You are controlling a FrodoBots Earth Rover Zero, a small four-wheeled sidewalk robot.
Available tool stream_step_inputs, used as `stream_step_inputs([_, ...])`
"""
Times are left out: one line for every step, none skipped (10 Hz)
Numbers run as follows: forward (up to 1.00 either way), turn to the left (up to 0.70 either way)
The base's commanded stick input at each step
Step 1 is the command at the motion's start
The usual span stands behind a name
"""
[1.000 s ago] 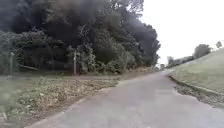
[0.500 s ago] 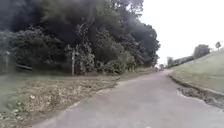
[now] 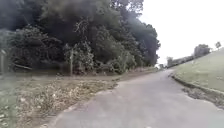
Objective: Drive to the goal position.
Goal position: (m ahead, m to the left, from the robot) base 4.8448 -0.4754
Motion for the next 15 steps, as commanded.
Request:
stream_step_inputs([0.45, -0.12])
stream_step_inputs([0.45, -0.23])
stream_step_inputs([0.45, -0.27])
stream_step_inputs([0.45, -0.27])
stream_step_inputs([0.45, -0.27])
stream_step_inputs([0.45, -0.27])
stream_step_inputs([0.45, -0.27])
stream_step_inputs([0.45, -0.27])
stream_step_inputs([0.45, -0.27])
stream_step_inputs([0.45, -0.27])
stream_step_inputs([0.45, -0.08])
stream_step_inputs([0.45, -0.04])
stream_step_inputs([0.45, 0.00])
stream_step_inputs([0.45, 0.00])
stream_step_inputs([0.45, 0.00])
